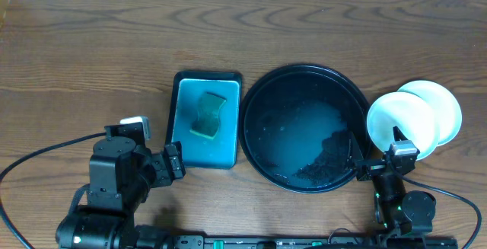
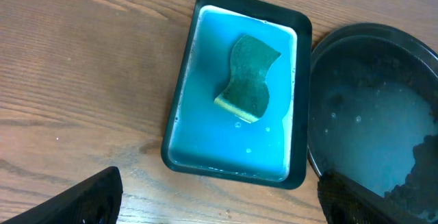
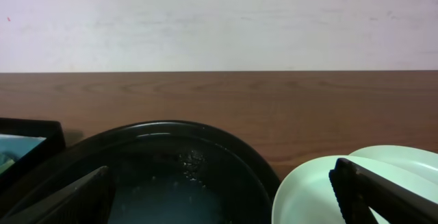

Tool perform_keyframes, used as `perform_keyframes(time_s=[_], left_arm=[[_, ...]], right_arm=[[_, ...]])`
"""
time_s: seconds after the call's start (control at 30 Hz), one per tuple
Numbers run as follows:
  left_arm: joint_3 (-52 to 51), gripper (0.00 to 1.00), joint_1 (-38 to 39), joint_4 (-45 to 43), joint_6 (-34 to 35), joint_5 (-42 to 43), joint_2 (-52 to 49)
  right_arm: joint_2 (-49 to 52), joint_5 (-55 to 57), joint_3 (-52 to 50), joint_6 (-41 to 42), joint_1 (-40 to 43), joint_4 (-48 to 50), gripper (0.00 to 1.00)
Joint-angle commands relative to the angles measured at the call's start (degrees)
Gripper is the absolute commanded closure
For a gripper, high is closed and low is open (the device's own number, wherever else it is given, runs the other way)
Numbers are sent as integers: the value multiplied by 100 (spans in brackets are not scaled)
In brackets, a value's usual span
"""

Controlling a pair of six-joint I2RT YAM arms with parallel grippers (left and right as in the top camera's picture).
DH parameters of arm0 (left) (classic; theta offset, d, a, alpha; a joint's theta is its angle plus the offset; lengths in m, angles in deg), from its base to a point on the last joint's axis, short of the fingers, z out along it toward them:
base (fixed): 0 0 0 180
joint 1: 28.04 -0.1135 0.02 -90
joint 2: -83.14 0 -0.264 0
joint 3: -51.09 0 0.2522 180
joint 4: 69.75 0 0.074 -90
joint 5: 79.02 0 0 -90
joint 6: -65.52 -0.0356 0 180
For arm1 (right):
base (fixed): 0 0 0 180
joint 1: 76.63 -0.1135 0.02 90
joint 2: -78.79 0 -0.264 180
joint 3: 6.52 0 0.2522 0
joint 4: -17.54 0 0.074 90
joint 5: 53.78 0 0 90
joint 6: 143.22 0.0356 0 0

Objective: Clean dirty plates on tray and stack at the side

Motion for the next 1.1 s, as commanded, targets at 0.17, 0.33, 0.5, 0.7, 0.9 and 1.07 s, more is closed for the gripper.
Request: perform_keyframes(time_s=[0.17, 0.33, 0.5, 0.7, 0.9, 1.07], left_arm=[[-24, 8, 22, -4, -37, -66, -7], [-24, 9, 22, -4, -37, -66, -7], [-24, 9, 22, -4, -37, -66, -7], [-24, 9, 24, -2, -37, -66, -7], [-24, 8, 22, -4, -37, -66, -7], [-101, 8, -44, 22, -446, -177, 66]], right_arm=[[-35, 70, -9, -92, -46, -28, 1], [-35, 70, -9, -92, -46, -28, 1], [-35, 70, -9, -92, -46, -28, 1], [-35, 70, -9, -92, -46, -28, 1], [-35, 70, -9, -92, -46, -28, 1], [-35, 70, -9, -92, -46, -28, 1]])
